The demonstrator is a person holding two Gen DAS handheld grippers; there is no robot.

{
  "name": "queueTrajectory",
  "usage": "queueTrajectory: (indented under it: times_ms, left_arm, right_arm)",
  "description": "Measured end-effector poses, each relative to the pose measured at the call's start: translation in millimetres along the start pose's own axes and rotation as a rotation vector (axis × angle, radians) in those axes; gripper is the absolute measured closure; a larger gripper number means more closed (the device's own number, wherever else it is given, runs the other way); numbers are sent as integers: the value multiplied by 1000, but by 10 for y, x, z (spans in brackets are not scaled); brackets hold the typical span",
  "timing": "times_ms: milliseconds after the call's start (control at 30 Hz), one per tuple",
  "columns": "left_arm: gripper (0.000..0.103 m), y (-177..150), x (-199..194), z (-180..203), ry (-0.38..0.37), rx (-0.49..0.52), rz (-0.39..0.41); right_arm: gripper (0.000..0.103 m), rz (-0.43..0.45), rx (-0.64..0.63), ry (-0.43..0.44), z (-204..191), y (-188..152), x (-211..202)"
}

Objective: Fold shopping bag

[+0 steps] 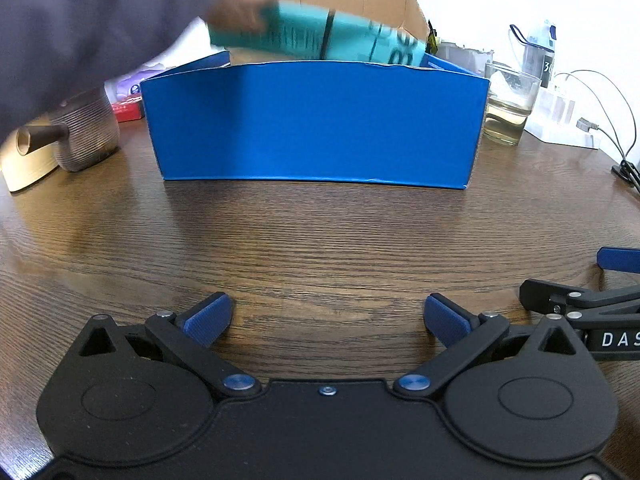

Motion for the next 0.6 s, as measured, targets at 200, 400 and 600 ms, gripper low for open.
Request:
queueTrajectory:
  times_ms: [200,400,600]
  left_arm:
    - [0,-1,-7,-4,0,0,-1]
    - [0,-1,-11,-9,-1,-1,-1]
    - [0,2,-10,-11,-1,-1,-1]
  right_arm:
    - [0,0,0,0,-2,3,1]
    - [0,0,0,0,6,4,0]
    - [0,0,0,0,6,1,-2]
Point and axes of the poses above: each gripper's, at about its wrist camera, not at the fingertips, and x roughly the way its jaws point, z to its right, y to its top, the point moved 7 cm from there along x, roughly the way its jaws point, and after that the axes turned 2 degrees about -y, right-handed, at the moved point
